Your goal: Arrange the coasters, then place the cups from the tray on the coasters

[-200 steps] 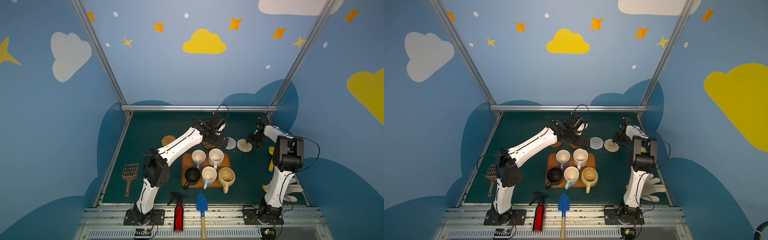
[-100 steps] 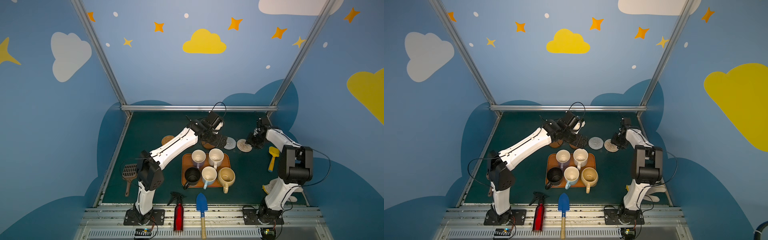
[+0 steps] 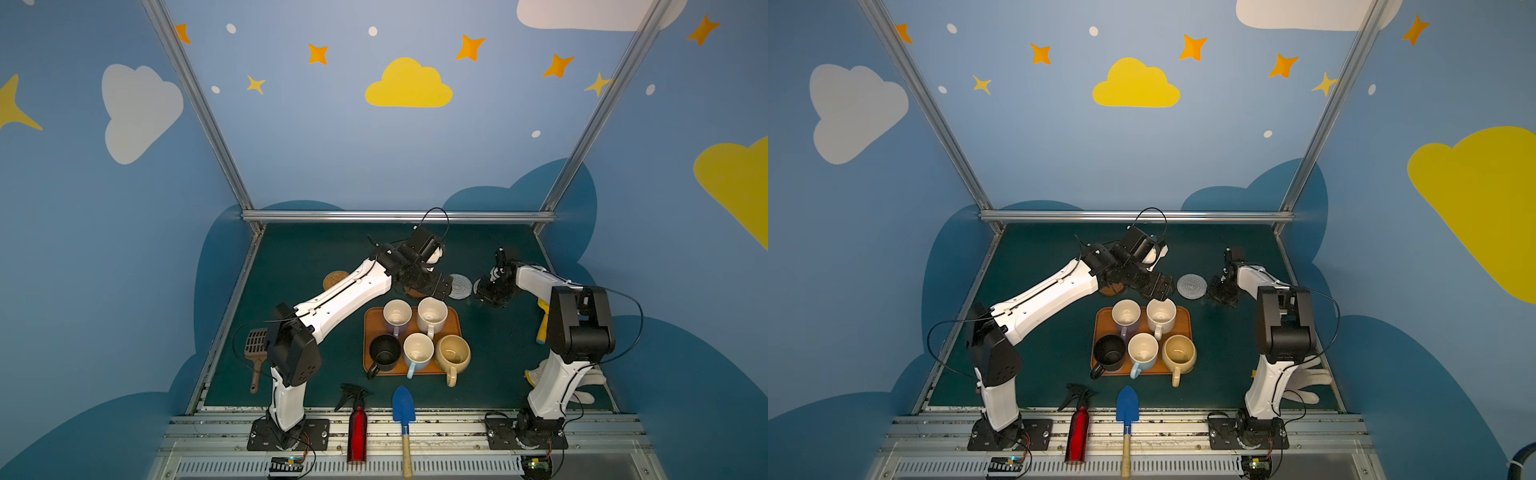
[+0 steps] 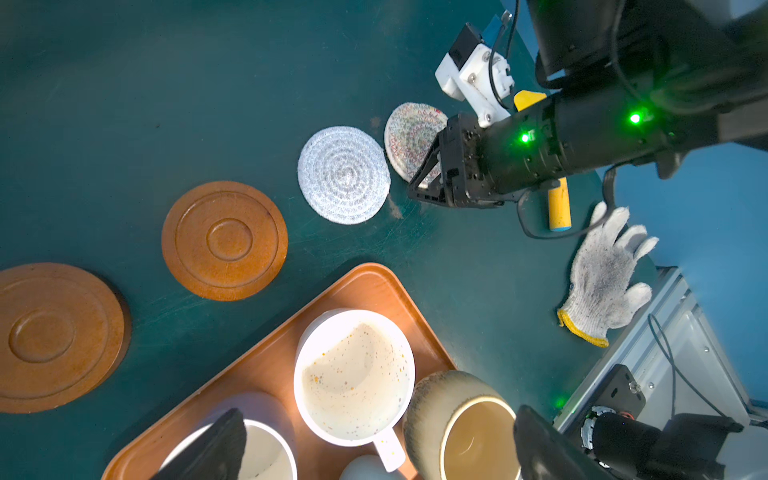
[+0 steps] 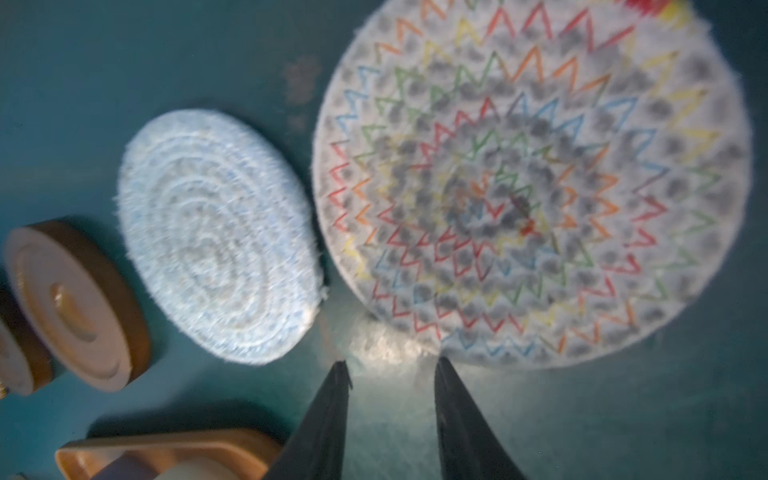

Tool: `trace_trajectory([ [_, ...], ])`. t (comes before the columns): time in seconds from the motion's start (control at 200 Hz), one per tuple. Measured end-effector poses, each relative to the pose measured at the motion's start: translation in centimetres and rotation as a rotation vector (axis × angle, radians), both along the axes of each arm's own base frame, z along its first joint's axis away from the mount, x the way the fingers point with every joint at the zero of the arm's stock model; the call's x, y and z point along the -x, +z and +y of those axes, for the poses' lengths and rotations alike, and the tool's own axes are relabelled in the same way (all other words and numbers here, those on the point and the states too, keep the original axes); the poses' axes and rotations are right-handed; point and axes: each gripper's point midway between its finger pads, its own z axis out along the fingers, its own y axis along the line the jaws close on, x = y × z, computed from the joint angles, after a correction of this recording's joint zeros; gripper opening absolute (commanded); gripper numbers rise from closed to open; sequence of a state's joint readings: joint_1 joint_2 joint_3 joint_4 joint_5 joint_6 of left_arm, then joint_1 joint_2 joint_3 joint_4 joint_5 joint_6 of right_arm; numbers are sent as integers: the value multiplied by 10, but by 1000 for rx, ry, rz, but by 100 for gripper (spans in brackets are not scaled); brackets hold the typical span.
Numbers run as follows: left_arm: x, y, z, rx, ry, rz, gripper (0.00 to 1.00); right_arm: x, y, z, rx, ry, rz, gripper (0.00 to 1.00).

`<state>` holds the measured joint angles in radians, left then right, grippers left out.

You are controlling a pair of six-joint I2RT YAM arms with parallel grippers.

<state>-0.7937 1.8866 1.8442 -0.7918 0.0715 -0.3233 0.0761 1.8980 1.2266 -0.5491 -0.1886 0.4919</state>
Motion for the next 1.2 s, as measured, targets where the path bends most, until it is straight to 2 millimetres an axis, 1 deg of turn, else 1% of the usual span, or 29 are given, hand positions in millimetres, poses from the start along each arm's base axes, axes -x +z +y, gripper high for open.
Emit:
trace_trajectory([
  [0.205,0,5,1,12,4,-10,100,-8,-2,-4,3,-13,-6,35],
  [0.33,-2,5,2,16,7,-12,100,-18,0,-8,11,-19,-22,35],
  [0.541,-4,4,3,17,14,-12,100,-19,3,-4,9,-3,-28,33],
  [0.591,-4,4,3,19,16,-13,100,-16,3,1,9,10,-31,33],
  [0.681,-5,4,5,22,20,-15,100,-5,2,11,5,38,-22,29],
  [0.831,0,7,15,32,35,-18,100,10,1,28,-18,86,-12,24],
  [0.901,1,10,20,38,43,-23,100,16,2,34,-33,103,-11,25],
  [0.926,1,11,22,39,50,-26,100,18,3,35,-36,105,-14,27],
  [0.981,1,13,27,39,66,-31,100,24,9,35,-40,114,-25,36],
  [1.026,1,15,33,44,82,-36,100,28,19,35,-40,125,-49,44],
  [1.046,2,15,35,47,87,-39,100,30,25,35,-39,129,-62,50],
  [1.086,4,17,42,56,99,-47,100,32,38,36,-37,143,-93,64],
  [1.101,5,19,45,61,104,-49,100,33,44,35,-36,140,-106,76],
  [1.116,6,20,48,63,108,-51,100,33,51,35,-33,149,-124,82],
  [1.156,9,25,56,72,119,-56,100,34,69,35,-31,152,-168,85],
  [1.196,11,31,62,81,130,-64,100,36,85,35,-28,162,-209,85],
])
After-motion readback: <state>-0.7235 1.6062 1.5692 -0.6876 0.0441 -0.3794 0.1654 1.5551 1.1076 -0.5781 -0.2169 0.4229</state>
